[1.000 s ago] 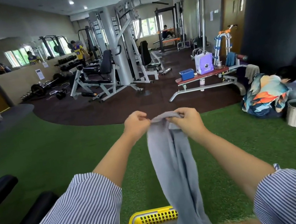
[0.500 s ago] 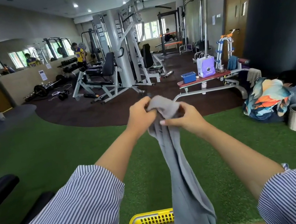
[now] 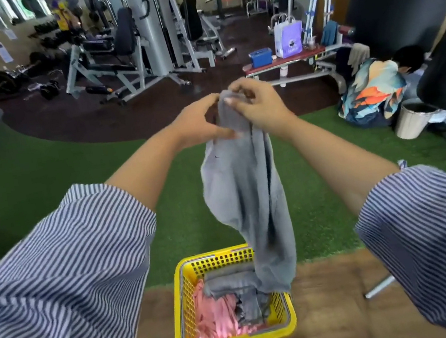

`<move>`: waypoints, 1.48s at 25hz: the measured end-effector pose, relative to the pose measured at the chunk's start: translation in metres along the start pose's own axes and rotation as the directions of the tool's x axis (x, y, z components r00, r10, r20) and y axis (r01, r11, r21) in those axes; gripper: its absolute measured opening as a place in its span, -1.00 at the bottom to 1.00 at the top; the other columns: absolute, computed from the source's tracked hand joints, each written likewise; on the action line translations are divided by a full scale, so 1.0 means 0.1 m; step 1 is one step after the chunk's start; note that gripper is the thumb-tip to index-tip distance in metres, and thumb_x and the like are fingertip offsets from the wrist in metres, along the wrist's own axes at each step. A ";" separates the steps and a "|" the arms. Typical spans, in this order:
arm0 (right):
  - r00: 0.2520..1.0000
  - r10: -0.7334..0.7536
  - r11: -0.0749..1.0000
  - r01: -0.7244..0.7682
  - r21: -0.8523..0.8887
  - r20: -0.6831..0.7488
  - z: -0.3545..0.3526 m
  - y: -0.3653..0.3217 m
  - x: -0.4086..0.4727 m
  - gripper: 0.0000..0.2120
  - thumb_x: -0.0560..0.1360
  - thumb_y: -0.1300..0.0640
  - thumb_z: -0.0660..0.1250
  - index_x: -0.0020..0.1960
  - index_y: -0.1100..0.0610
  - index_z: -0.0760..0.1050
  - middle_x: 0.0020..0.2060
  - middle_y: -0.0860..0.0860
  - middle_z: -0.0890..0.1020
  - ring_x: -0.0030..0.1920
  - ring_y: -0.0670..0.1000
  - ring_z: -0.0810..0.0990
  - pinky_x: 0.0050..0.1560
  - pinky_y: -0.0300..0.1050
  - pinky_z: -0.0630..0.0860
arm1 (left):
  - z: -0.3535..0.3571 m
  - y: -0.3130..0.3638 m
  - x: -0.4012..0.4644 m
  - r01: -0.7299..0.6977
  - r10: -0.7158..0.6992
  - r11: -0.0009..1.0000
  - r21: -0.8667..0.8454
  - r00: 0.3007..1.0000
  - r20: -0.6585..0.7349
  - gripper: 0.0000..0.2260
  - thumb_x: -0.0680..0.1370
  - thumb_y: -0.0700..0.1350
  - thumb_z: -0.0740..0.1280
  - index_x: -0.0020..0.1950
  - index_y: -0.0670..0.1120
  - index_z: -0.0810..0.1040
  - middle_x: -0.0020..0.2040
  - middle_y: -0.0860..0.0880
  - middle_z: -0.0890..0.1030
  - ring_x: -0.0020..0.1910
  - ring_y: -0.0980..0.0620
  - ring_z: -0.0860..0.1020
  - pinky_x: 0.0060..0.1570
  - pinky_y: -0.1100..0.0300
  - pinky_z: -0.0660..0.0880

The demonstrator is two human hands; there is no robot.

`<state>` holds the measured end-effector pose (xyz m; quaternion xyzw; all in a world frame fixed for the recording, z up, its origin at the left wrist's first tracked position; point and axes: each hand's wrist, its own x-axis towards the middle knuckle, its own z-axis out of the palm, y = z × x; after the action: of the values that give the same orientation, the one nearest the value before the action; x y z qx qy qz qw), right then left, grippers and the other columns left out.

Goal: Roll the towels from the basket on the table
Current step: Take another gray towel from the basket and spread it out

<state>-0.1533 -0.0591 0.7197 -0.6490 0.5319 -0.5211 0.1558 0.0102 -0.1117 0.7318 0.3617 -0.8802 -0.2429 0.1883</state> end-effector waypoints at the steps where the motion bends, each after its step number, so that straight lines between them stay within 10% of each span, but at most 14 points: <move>1: 1.000 -0.005 1.000 0.005 -0.022 -0.004 -0.02 0.02 0.02 -0.95 0.46 0.21 0.36 -0.09 0.14 0.51 -0.27 -0.08 0.52 -0.21 -0.20 0.48 -0.13 -0.24 0.44 | 0.06 0.00 0.02 -0.043 0.041 0.998 -0.036 0.998 -0.036 -0.40 0.35 0.11 0.54 0.32 -0.01 0.45 0.22 0.12 0.52 0.17 0.13 0.49 0.10 0.26 0.44; 4: 0.998 0.057 0.994 -0.056 -0.095 0.010 -0.08 0.12 -0.02 -0.92 0.44 0.15 0.39 -0.14 0.09 0.48 -0.31 -0.09 0.48 -0.26 -0.10 0.42 -0.22 -0.24 0.37 | 0.16 0.00 0.08 -0.153 0.120 0.955 -0.254 0.983 -0.141 -0.41 0.31 0.13 0.55 0.25 -0.01 0.47 0.24 0.05 0.52 0.24 0.15 0.48 0.23 0.31 0.41; 11: 0.974 0.225 0.973 -0.224 0.052 -0.026 0.05 0.32 -0.33 -0.89 0.36 0.18 0.39 -0.21 0.07 0.45 -0.38 -0.04 0.47 -0.37 -0.12 0.38 -0.30 -0.24 0.34 | 0.24 0.04 0.11 -0.071 0.071 0.997 -0.005 0.997 0.027 -0.75 0.39 -0.11 0.53 -0.04 -0.15 0.55 -0.20 -0.04 0.61 -0.27 0.13 0.51 -0.20 0.30 0.46; 17: 0.984 0.174 0.910 -0.170 -0.378 -0.024 -0.07 0.57 -0.57 -0.83 0.36 0.22 0.36 -0.22 0.21 0.36 -0.35 0.10 0.45 -0.30 0.05 0.39 -0.31 -0.10 0.26 | 0.24 0.05 0.02 -0.225 0.296 0.948 0.224 0.881 -0.369 -0.89 0.45 -0.18 0.18 -0.05 -0.16 0.41 -0.34 -0.01 0.41 -0.32 -0.12 0.38 -0.30 0.10 0.27; 23: 0.839 0.515 0.654 -0.516 -0.553 -0.175 -0.50 1.00 -0.94 -0.67 0.45 -0.05 0.35 -0.34 0.11 0.36 -0.40 0.06 0.45 -0.24 0.16 0.51 -0.32 -0.11 0.35 | 0.17 -0.25 -0.11 -0.068 0.046 0.998 -0.005 0.724 -0.688 -0.94 0.57 -0.26 0.12 -0.05 -0.13 0.25 -0.29 0.01 0.34 -0.30 -0.02 0.32 -0.30 0.22 0.17; 28: 0.830 0.554 0.658 -0.485 -0.576 -0.066 -0.68 1.03 -1.27 -0.59 0.43 -0.12 0.36 -0.40 0.10 0.29 -0.48 0.02 0.37 -0.42 0.04 0.36 -0.41 -0.11 0.23 | 0.32 -0.34 -0.08 0.120 -0.311 0.948 -0.296 0.563 -0.766 -0.96 0.60 -0.27 0.05 -0.03 -0.17 0.19 -0.21 -0.07 0.38 -0.20 -0.07 0.36 -0.29 0.25 0.16; 37: 0.898 0.382 0.718 -0.437 -0.542 -0.218 -1.55 1.10 -1.68 -0.74 0.51 0.27 0.17 -0.35 0.26 0.32 -0.40 0.14 0.38 -0.31 0.12 0.36 -0.34 -0.09 0.10 | 1.26 0.35 0.10 0.197 -0.329 0.929 -0.312 0.824 -0.460 -0.89 0.65 -0.16 0.06 -0.01 -0.17 0.31 -0.09 -0.24 0.47 -0.16 -0.12 0.40 -0.31 0.19 0.13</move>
<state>-0.3233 0.0962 0.6141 -0.5067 0.8013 -0.3159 0.0384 -0.0798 -0.0608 0.6511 0.5043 -0.7030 -0.2729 0.4207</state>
